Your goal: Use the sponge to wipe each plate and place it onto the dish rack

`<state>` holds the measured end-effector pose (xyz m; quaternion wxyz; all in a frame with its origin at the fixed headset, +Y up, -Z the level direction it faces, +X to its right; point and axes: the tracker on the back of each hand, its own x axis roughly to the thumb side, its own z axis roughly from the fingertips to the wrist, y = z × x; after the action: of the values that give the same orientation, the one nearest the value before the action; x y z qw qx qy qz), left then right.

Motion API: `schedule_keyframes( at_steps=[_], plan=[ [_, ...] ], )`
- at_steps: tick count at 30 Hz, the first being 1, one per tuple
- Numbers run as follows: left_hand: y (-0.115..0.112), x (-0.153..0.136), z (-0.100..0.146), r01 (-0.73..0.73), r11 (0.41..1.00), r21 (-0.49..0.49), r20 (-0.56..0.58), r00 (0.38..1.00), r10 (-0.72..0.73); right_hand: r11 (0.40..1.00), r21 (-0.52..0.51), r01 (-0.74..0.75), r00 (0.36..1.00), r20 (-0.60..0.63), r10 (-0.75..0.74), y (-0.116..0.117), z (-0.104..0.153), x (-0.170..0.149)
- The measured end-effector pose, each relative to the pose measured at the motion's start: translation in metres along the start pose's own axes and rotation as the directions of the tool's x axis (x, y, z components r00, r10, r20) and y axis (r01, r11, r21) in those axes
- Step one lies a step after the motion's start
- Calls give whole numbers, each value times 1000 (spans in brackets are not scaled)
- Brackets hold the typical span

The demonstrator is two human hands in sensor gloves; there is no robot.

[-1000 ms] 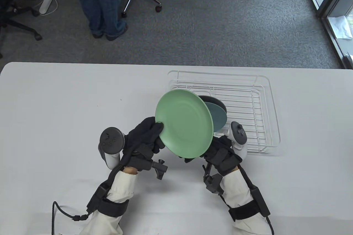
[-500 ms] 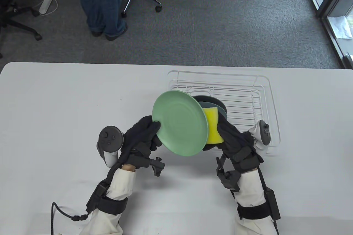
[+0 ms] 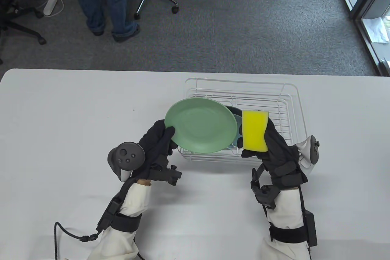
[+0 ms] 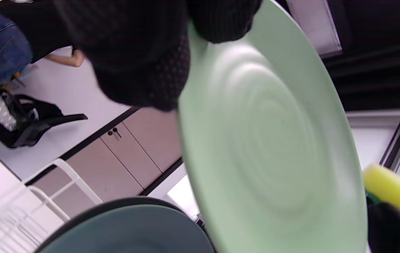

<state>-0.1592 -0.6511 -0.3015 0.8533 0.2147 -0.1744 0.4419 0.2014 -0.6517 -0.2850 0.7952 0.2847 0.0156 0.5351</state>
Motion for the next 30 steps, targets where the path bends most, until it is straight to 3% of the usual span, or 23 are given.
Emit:
schedule_keyframes(
  at_steps=[7, 13, 30],
  plan=[
    [-10, 17, -11, 278, 961, -13, 109, 955, -274, 999, -6, 35, 999, 15, -35, -2, 1, 2],
    [-26, 24, -12, 428, 903, -38, 186, 891, -414, 998, -11, 56, 998, 19, -56, -4, 2, 1],
    [-77, 19, -18, 577, 801, -159, 220, 812, -541, 997, -6, 78, 997, 6, -77, -1, 1, -1]
  ],
)
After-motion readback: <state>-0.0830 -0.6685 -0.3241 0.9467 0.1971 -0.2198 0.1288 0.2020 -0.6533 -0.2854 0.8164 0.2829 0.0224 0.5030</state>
